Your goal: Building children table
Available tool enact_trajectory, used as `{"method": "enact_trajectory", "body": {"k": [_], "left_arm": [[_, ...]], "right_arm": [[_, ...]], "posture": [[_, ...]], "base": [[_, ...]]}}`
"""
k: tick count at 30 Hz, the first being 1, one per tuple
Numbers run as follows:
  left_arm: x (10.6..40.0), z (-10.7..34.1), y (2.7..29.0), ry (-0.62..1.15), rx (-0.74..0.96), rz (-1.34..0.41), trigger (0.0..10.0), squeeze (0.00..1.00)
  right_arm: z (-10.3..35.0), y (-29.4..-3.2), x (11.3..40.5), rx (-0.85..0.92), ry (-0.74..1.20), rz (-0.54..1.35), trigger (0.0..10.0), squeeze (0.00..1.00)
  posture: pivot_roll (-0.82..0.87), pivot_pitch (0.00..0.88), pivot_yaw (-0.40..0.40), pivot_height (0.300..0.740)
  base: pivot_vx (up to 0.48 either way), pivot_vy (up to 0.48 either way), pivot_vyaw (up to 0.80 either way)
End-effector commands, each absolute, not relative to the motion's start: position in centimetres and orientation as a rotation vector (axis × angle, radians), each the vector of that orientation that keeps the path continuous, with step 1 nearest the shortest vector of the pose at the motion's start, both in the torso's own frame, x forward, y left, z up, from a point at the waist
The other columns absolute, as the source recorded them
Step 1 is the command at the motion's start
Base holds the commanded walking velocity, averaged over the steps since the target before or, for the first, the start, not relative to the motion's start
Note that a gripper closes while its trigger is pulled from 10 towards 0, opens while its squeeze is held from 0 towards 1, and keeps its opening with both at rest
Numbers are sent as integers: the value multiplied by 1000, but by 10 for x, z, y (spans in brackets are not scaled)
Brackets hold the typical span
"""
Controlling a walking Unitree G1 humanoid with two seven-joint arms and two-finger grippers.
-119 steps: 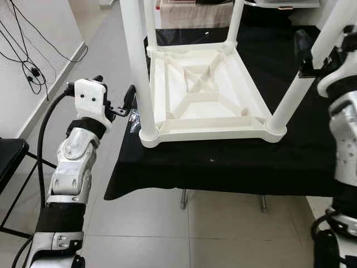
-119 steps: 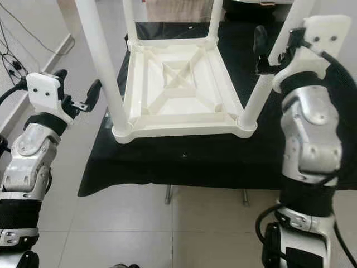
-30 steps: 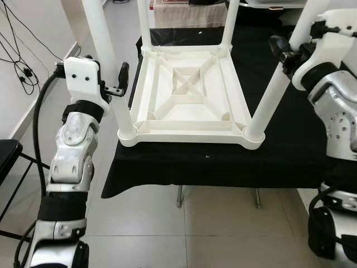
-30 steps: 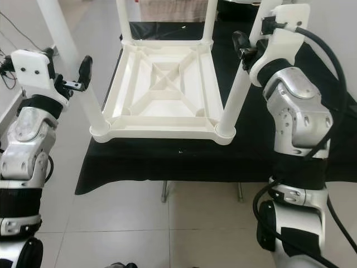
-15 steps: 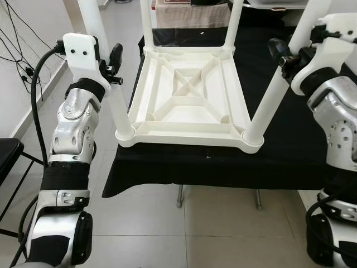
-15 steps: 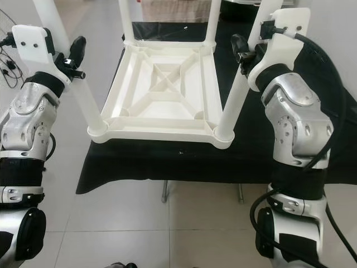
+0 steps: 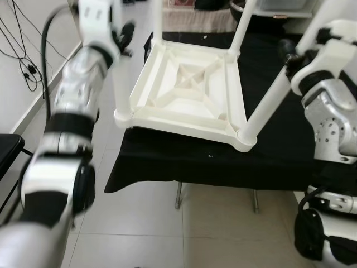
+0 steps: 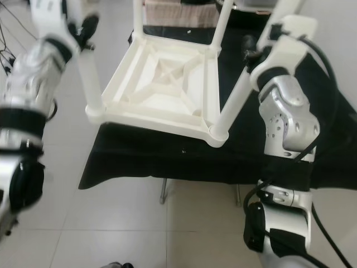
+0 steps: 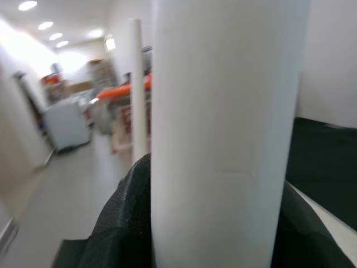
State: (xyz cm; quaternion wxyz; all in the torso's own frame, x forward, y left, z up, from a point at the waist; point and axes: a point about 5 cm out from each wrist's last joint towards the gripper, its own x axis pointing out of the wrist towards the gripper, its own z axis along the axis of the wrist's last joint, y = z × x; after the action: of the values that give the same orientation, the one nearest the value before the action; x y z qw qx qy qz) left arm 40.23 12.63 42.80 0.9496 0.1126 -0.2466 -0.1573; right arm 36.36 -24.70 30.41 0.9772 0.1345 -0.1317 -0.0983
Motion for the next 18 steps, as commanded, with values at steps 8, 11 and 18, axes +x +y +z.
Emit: {"method": "enact_trajectory", "body": {"k": [8,11,18], "left_arm": [[337,522,18,-867,326,-636,0,0],[323,523,-15,-897,370,-721,4902,0],[308,516,-51,-910,367,-829,10000,0]], "right_arm": [[113,-204,361,593,442,-382,10000,0],[103,-174,363,669,496,-333,10000,608],[104,-142,375,733,534,-286,10000,1000]], "posture": [[6,119,140,740],[-10,107,161,740],[2,96,167,740]], "base": [[0,0,0],[0,0,0],[0,0,0]]}}
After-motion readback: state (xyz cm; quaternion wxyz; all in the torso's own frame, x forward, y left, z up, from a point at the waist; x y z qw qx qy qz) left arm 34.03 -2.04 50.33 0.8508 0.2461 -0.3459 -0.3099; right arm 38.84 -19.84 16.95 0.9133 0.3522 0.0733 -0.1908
